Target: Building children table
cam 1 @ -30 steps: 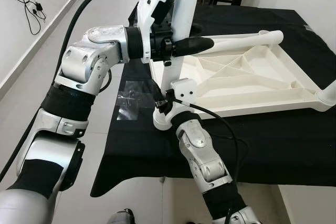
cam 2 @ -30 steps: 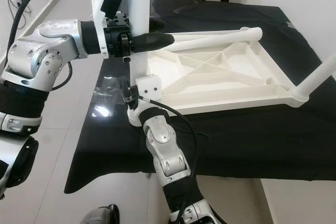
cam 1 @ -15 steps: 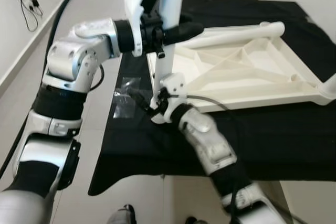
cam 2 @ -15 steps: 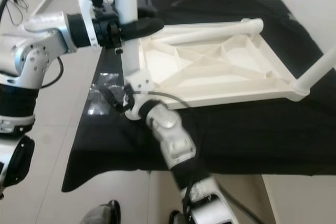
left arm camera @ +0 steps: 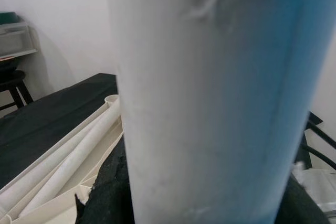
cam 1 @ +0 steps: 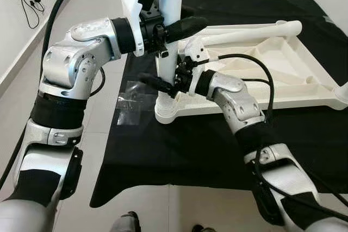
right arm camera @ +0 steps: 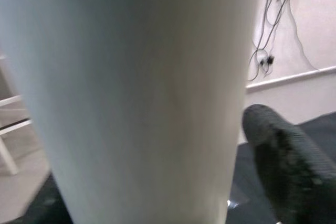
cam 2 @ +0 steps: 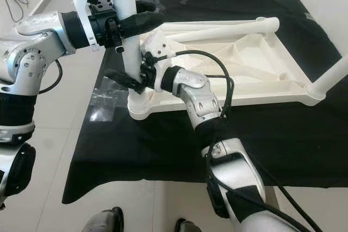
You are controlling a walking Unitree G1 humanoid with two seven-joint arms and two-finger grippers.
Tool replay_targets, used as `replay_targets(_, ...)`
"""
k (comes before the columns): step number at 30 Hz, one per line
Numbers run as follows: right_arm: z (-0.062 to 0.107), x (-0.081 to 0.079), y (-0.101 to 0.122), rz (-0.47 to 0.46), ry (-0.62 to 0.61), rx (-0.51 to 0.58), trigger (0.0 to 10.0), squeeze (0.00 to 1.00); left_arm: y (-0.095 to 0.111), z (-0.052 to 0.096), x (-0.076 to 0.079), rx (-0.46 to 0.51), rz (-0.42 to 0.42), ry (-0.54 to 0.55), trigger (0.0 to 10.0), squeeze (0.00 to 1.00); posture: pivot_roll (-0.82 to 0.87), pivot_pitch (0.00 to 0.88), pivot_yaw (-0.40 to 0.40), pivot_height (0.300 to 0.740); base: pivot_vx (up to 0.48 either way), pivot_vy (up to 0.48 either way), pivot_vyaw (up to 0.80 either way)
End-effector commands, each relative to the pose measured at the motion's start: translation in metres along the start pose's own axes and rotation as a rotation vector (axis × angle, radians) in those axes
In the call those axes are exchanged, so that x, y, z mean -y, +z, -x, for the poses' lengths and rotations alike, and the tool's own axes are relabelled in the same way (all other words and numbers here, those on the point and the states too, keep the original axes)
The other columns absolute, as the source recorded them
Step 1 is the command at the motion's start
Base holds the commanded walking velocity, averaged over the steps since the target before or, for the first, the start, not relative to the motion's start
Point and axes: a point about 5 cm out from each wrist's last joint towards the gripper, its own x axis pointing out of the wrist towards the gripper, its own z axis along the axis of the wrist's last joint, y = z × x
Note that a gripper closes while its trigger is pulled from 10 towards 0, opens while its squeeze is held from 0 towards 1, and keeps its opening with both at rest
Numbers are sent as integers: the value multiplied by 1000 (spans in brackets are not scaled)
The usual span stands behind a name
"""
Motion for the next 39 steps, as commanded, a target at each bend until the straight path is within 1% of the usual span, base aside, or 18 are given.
replay_targets(1, -12, -6, 1, -4, 79, -20, 0, 0, -20, -12, 14, -36, 63, -64, 0, 0, 143, 174, -42, 740, 0, 0, 0)
replay_targets(11, -14, -2, -7, -21, 112, -62, 0, 0, -21, -13, 14, -32, 63, -65, 0, 0, 143, 173, -39, 740, 0, 0, 0)
replay_targets(12, -14, -1, -7, -25, 102, -62, 0, 0, -21, -12, 13, -18, 72, -50, 549, 1000, 141, 174, -39, 740, 0, 0, 0)
replay_targets(13, -14, -1, -7, -25, 102, -62, 0, 0, -21, -12, 13, -18, 72, -50, 549, 1000, 141, 174, -39, 740, 0, 0, 0)
replay_targets(14, -13, 0, -10, -25, 67, -69, 0, 0, -21, -12, 12, -21, 72, -44, 10000, 1000, 135, 175, -40, 740, 0, 0, 0)
replay_targets(17, -13, 1, -15, -36, 13, -84, 0, 0, -22, -12, 10, -23, 85, -20, 10000, 1000, 132, 177, -42, 740, 0, 0, 0)
replay_targets(18, -12, 3, -31, -65, -251, -114, 0, 0, -23, -11, 6, -29, 102, 17, 10000, 1000, 124, 179, -49, 740, 0, 0, 0)
replay_targets(19, -5, -6, -56, -150, -594, -152, 0, 0, -23, -10, 3, -38, 110, 41, 10000, 1000, 113, 176, -55, 740, 0, 0, 0)
replay_targets(20, -5, -6, -56, -150, -594, -152, 0, 0, -23, -10, 3, -38, 110, 41, 10000, 1000, 113, 176, -55, 740, 0, 0, 0)
replay_targets(21, 7, -14, -72, -210, -842, -196, 0, 0, -24, -9, 1, -41, 115, 55, 10000, 1000, 113, 176, -55, 740, 0, 0, 0)
replay_targets(22, 7, -14, -72, -210, -842, -196, 0, 0, -24, -9, 1, -41, 115, 55, 10000, 1000, 113, 176, -55, 740, 0, 0, 0)
replay_targets(23, -4, -76, -88, -293, -735, -193, 0, 0, -25, -5, -8, -60, 121, 104, 10000, 0, 122, 182, -47, 740, 0, 0, 0)
replay_targets(24, -11, -89, -87, -308, -665, -162, 0, 0, -25, -3, -12, -66, 121, 125, 10000, 0, 122, 182, -47, 740, 0, 0, 0)
replay_targets(27, -14, -89, -87, -299, -647, -142, 0, 0, -26, -3, -13, -67, 126, 132, 10000, 0, 120, 179, -39, 740, 0, 0, 0)
replay_targets(28, -17, -73, -81, -253, -670, -110, 0, 0, -28, -3, -13, -82, 116, 133, 10000, 0, 122, 174, -41, 740, 0, 0, 0)
replay_targets(31, -19, -68, -77, -233, -666, -96, 0, 0, -28, -4, -13, -83, 114, 121, 10000, 0, 122, 171, -43, 740, 0, 0, 0)
replay_targets(32, -22, -65, -74, -226, -659, -85, 0, 0, -28, -5, -12, -80, 113, 112, 0, 0, 121, 173, -44, 740, 0, 0, 0)
replay_targets(39, -28, -73, -66, -207, -673, -105, 0, 0, -26, -5, -10, -67, 115, 99, 0, 0, 126, 171, -46, 740, 0, 0, 0)
